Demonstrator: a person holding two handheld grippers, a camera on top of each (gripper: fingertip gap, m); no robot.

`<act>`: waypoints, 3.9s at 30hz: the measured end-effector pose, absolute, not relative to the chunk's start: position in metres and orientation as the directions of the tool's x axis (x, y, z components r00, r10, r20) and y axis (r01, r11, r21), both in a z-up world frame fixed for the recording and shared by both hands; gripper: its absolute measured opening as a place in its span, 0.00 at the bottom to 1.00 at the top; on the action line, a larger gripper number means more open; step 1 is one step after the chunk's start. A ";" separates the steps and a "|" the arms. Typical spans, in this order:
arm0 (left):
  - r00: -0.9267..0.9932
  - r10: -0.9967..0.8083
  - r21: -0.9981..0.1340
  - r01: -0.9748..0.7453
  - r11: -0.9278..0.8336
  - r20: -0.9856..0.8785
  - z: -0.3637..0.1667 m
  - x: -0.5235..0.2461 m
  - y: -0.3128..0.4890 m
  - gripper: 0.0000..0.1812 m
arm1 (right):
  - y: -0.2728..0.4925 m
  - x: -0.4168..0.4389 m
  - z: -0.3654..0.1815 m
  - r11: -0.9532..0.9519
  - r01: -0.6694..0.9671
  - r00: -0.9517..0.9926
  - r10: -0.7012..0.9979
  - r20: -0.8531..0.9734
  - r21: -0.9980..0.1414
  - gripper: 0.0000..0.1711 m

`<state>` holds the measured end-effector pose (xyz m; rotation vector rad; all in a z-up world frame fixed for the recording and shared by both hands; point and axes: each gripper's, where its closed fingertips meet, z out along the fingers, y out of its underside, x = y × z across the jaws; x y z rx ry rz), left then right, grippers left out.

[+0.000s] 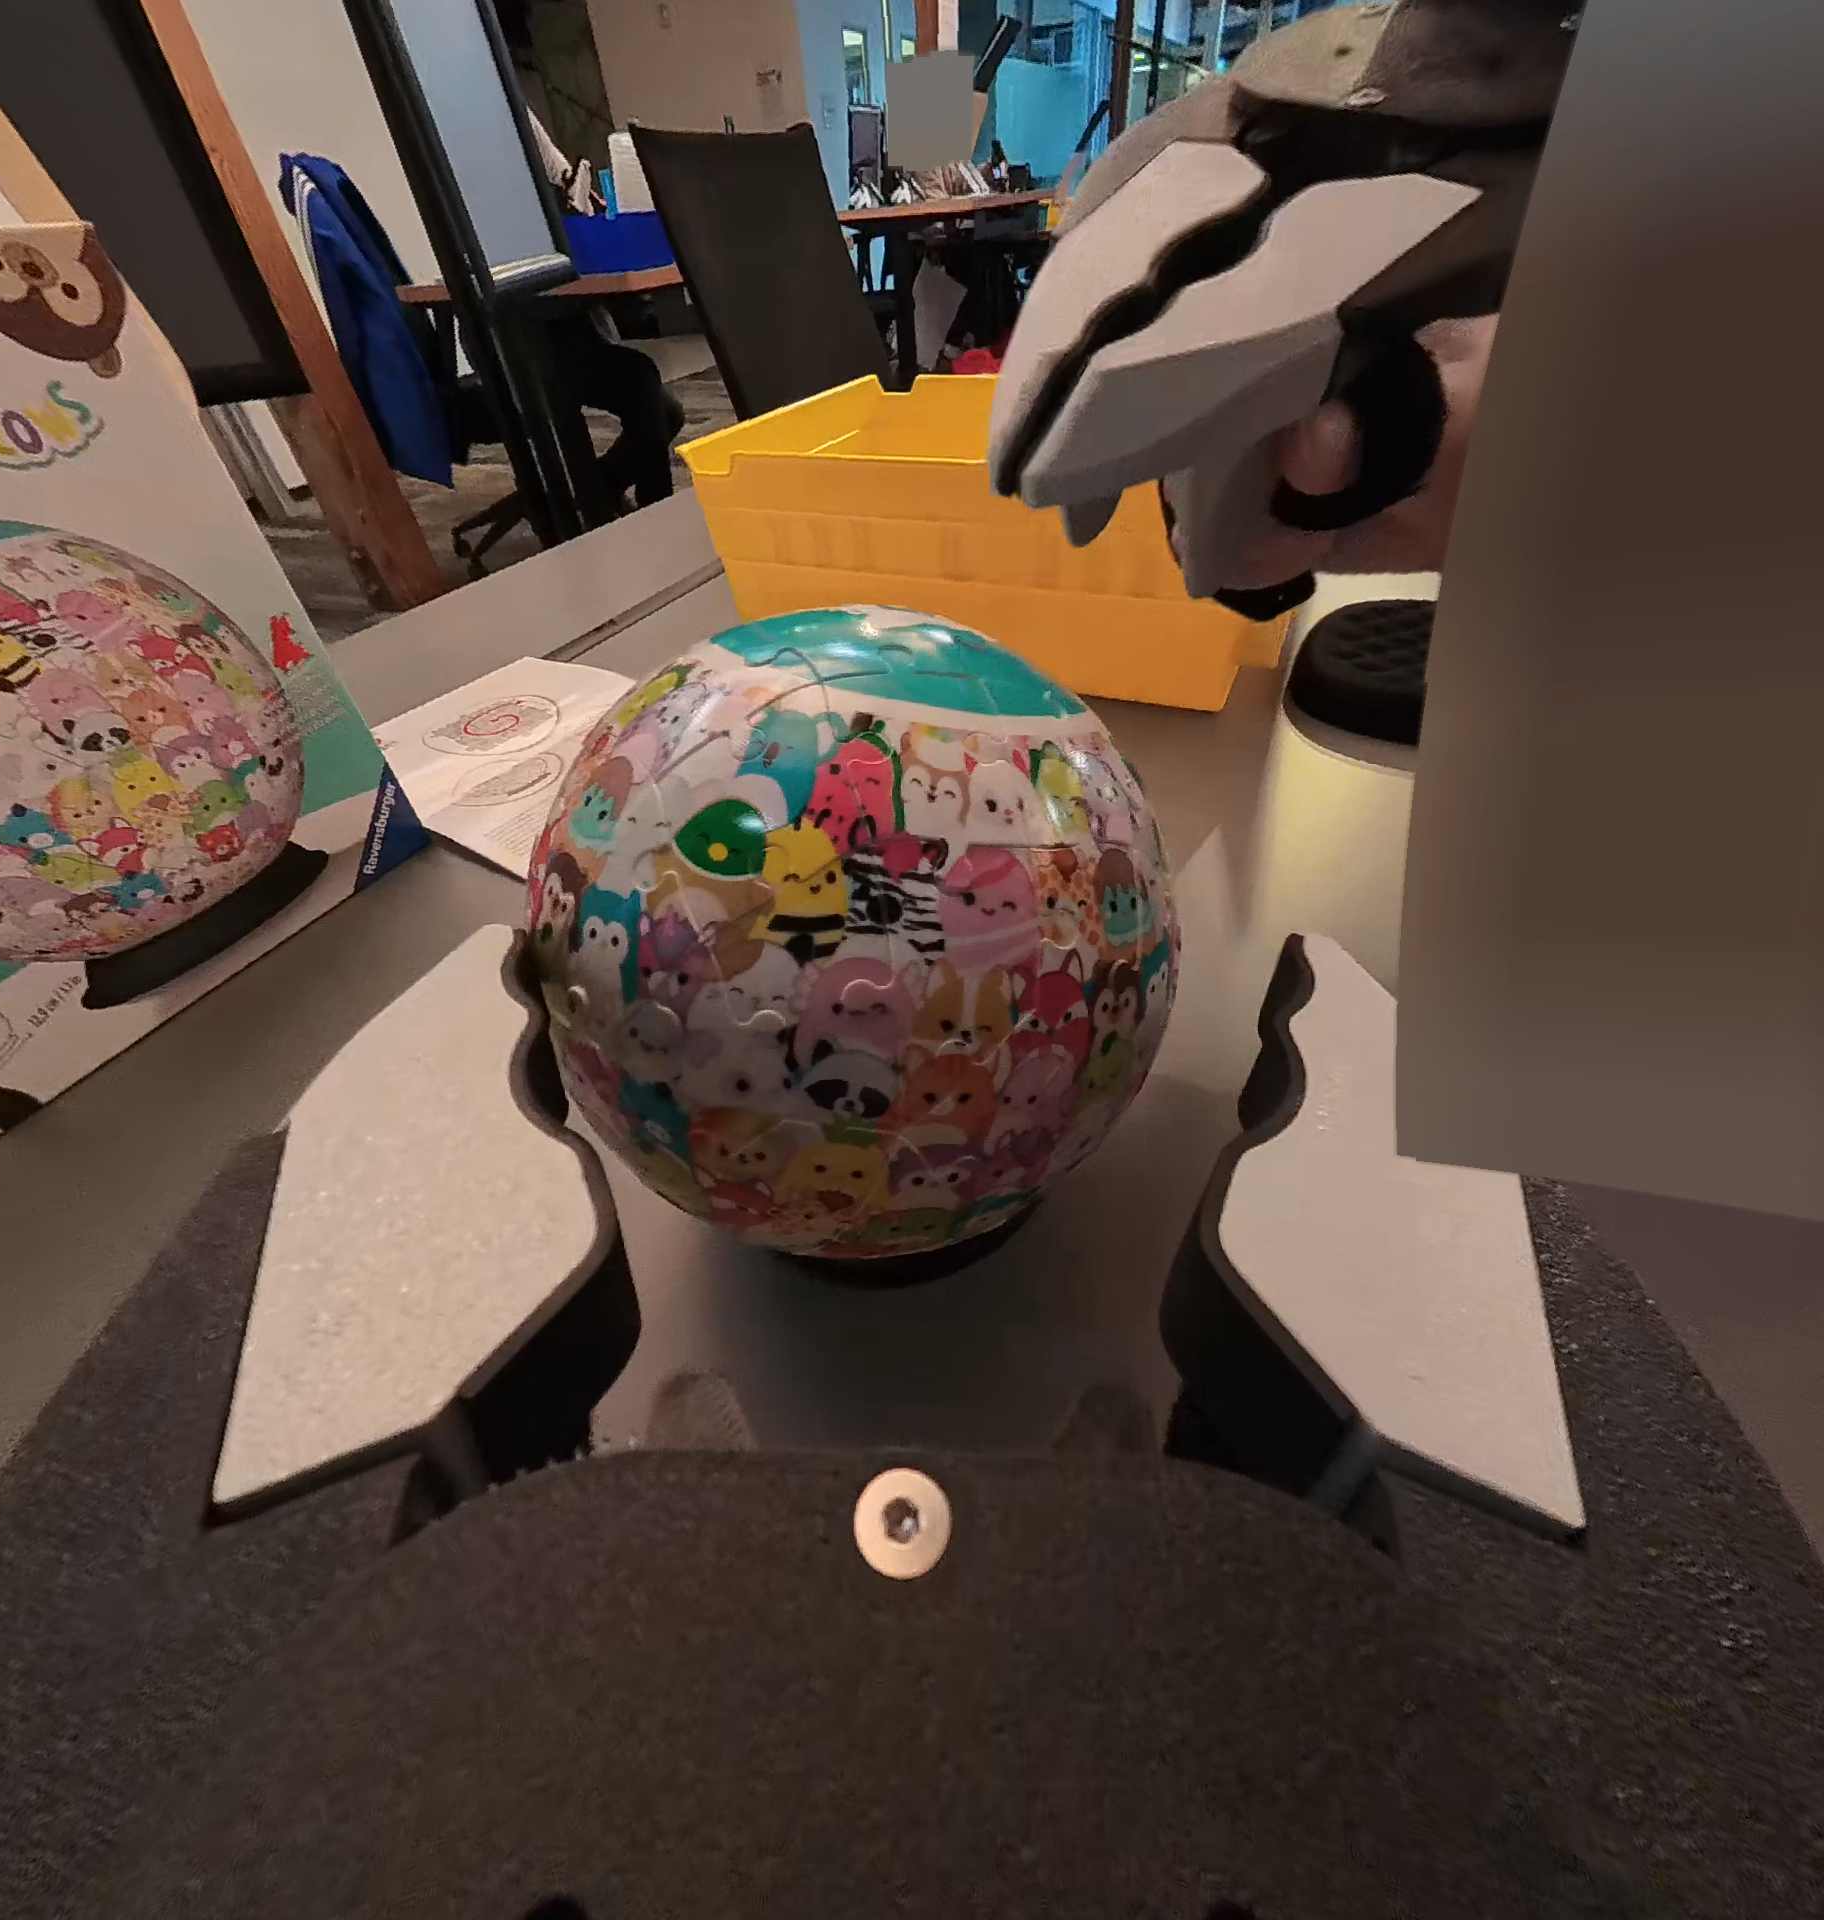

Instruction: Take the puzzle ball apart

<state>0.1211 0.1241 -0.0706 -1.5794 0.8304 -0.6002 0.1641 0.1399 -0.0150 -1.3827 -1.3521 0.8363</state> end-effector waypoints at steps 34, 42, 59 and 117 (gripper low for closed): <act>0.603 -0.796 -0.990 -0.132 -0.039 -0.049 -0.059 0.120 0.131 0.66 | 0.134 0.157 -0.026 0.144 0.263 0.191 0.962 0.197 -0.954 0.04; 0.527 -0.850 -0.994 -0.096 -0.046 -0.012 -0.043 0.127 0.138 0.64 | 0.131 0.142 -0.030 0.154 0.358 0.271 0.927 0.260 -0.921 0.05; 0.521 -0.853 -0.993 -0.112 -0.041 -0.023 -0.052 0.132 0.138 0.65 | 0.132 0.138 -0.028 0.150 0.373 0.308 0.911 0.274 -0.916 0.00; 0.481 -0.858 -0.964 -0.262 0.055 -0.179 -0.028 0.114 0.094 0.34 | 0.156 0.173 -0.051 -0.024 0.217 0.279 0.960 0.038 -0.976 0.07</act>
